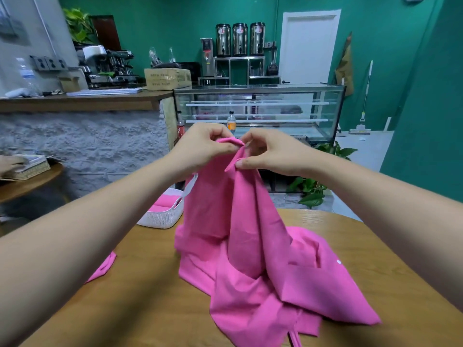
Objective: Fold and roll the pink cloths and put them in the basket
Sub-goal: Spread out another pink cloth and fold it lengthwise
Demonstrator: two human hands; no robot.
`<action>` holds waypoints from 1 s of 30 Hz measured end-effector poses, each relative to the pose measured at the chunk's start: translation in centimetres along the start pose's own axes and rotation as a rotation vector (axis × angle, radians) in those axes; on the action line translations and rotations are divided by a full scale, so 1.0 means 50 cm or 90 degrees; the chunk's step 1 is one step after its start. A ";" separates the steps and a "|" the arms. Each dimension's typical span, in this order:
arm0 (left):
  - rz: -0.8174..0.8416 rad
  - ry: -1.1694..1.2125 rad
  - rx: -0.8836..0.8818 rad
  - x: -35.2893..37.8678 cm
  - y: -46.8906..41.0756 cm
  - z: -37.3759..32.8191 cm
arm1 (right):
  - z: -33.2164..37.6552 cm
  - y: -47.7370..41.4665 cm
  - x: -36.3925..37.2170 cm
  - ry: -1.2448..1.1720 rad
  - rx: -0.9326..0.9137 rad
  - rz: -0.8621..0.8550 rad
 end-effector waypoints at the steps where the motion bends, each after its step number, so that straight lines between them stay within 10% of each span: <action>1: 0.001 -0.001 0.008 0.006 -0.003 -0.007 | 0.005 -0.003 0.009 -0.020 -0.007 0.008; 19: -0.036 0.031 0.055 0.003 -0.006 0.000 | -0.029 -0.003 -0.009 0.050 0.078 -0.076; 30: -0.055 -0.070 0.033 -0.078 0.010 0.034 | -0.296 0.111 0.147 0.218 0.294 0.139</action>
Point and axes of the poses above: each hand's wrist, its own y-axis away from the middle knuckle, its own x-axis out of the palm, z = x × y, the point moved 10 cm from there along -y, towards the middle knuckle, and after that the axes turned 9 degrees about x, right-handed, at the moved point
